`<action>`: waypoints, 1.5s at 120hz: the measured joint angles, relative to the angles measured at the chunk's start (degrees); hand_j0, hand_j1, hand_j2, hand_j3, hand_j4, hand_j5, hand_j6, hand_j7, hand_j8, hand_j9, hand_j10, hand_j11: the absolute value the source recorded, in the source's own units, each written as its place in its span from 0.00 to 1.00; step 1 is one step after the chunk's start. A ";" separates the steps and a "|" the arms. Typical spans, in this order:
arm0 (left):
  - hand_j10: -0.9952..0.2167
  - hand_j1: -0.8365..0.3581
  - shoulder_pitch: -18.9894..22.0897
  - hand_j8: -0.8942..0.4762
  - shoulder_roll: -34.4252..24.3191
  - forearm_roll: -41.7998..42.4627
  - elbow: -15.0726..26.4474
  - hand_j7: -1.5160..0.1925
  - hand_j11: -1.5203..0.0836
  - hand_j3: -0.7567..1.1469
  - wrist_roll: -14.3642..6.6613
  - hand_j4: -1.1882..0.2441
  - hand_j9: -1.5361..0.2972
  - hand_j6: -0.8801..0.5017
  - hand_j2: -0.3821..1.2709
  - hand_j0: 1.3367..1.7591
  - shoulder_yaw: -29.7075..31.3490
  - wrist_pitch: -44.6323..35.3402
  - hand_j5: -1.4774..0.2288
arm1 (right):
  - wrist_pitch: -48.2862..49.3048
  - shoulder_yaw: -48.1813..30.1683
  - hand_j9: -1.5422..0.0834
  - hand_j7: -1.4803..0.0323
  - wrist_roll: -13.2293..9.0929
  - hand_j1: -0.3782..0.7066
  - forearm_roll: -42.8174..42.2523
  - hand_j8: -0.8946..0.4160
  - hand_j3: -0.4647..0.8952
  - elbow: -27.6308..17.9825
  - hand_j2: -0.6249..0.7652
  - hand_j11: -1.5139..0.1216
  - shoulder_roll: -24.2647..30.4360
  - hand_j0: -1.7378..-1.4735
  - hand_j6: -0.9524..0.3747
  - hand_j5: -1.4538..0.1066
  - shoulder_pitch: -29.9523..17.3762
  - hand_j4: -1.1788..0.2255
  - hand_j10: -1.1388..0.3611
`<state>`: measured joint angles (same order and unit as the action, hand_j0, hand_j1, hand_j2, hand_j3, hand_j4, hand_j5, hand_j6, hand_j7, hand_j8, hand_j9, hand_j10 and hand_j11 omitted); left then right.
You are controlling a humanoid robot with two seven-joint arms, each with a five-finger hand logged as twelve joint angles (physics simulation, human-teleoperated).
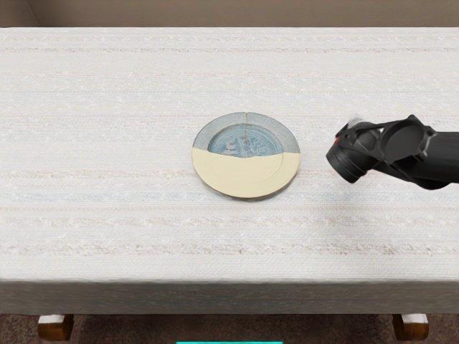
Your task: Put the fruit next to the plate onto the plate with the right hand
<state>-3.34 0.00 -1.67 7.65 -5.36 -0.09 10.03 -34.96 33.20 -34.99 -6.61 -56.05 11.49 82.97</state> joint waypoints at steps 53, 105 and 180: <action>0.63 0.76 0.00 0.48 0.00 0.00 0.00 0.71 0.76 0.40 0.00 0.67 0.67 0.47 0.26 0.76 0.00 -0.01 0.69 | -0.06 -14.17 0.49 0.49 0.00 0.59 0.32 0.37 0.34 -2.58 0.51 0.47 5.21 0.30 0.36 0.45 3.15 0.44 0.39; 0.63 0.76 0.00 0.48 0.00 0.00 0.00 0.71 0.76 0.40 0.00 0.67 0.67 0.47 0.26 0.76 0.00 -0.01 0.69 | -0.08 -17.75 0.49 0.49 -0.02 0.59 0.61 0.38 0.34 -12.49 0.52 0.47 0.79 0.30 0.37 0.44 8.88 0.44 0.39; 0.63 0.76 0.00 0.48 0.00 0.00 -0.01 0.71 0.76 0.40 0.00 0.67 0.67 0.47 0.26 0.76 0.00 -0.01 0.69 | -0.04 -17.13 0.52 0.52 -0.01 0.58 0.28 0.38 0.34 -13.49 0.50 0.50 -8.25 0.30 0.37 0.48 8.41 0.47 0.42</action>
<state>-3.34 0.00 -1.67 7.64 -5.36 -0.09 10.03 -35.00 16.06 -35.00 -6.33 -69.54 3.25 91.38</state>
